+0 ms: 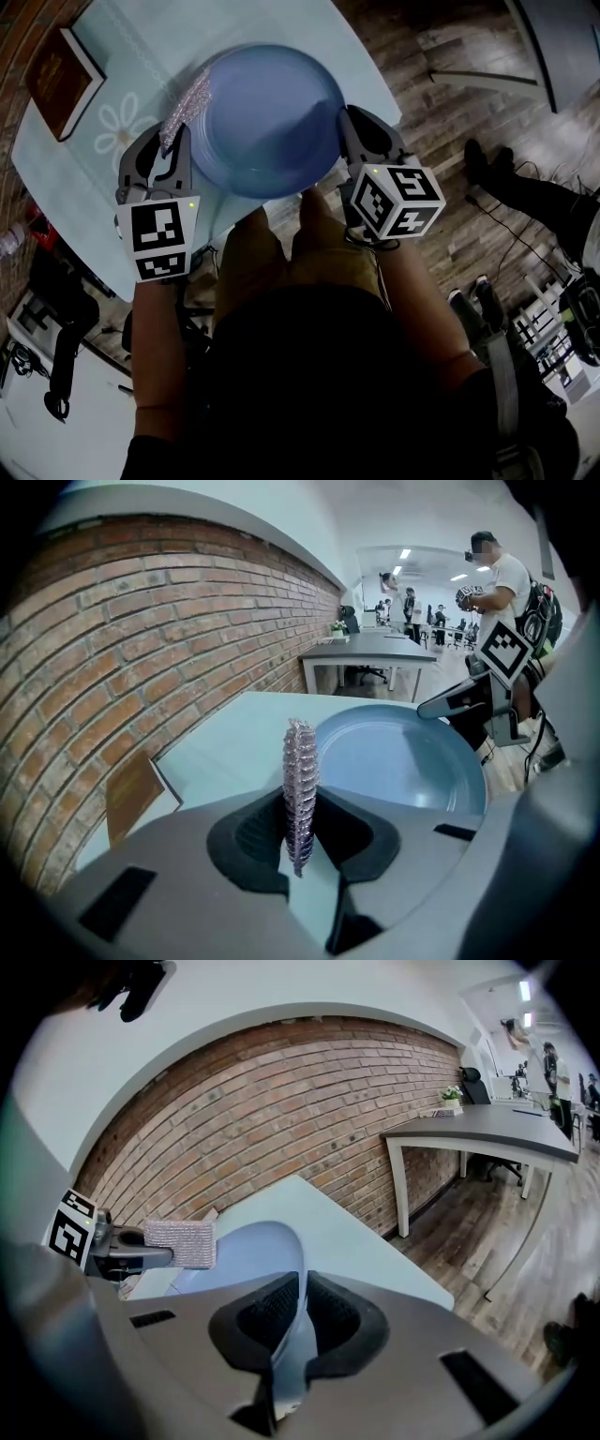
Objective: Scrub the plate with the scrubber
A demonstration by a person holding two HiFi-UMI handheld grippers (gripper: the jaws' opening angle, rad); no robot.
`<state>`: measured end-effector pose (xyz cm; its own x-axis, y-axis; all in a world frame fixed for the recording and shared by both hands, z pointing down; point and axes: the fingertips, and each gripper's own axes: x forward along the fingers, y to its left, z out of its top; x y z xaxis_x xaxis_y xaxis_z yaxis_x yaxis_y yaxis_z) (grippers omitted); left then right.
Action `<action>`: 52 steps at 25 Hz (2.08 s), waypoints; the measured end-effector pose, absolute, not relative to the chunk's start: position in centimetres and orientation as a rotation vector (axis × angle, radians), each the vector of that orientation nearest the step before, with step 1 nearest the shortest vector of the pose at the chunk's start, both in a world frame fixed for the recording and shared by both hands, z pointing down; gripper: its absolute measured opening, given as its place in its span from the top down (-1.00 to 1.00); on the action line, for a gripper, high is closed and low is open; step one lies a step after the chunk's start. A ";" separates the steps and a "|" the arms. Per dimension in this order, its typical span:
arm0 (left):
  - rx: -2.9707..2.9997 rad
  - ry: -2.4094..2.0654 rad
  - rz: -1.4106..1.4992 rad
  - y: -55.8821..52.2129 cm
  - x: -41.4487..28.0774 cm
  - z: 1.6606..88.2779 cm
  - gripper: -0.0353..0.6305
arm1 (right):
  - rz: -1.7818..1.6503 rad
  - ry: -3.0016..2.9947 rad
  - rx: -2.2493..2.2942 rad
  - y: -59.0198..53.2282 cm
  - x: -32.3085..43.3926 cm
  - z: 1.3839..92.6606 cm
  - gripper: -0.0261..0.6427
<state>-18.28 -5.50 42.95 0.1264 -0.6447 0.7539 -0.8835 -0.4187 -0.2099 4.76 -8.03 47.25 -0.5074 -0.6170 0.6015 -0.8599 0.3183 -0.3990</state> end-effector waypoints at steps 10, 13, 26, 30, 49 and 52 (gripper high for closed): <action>2.134 -1.381 1.263 -0.3 -17.3 43.3 0.65 | 0.987 -2.245 1.328 -8.0 4.7 47.3 0.75; 2.168 -1.315 1.284 1.4 -16.9 43.2 0.65 | 0.977 -2.239 1.327 -8.0 4.6 47.4 0.75; 2.246 -0.946 1.175 6.2 -11.8 43.2 0.65 | 0.997 -2.248 1.329 -8.0 4.8 47.3 0.75; 2.255 -0.879 1.089 6.7 -9.6 43.5 0.65 | 1.001 -2.254 1.326 -8.0 4.8 47.4 0.75; 2.293 -1.010 0.894 -1.1 -1.6 45.9 0.65 | 1.029 -2.267 1.342 -8.0 5.0 47.4 0.75; 2.312 -1.051 0.910 -2.8 -1.5 45.8 0.65 | 1.030 -2.270 1.341 -8.0 5.0 47.4 0.75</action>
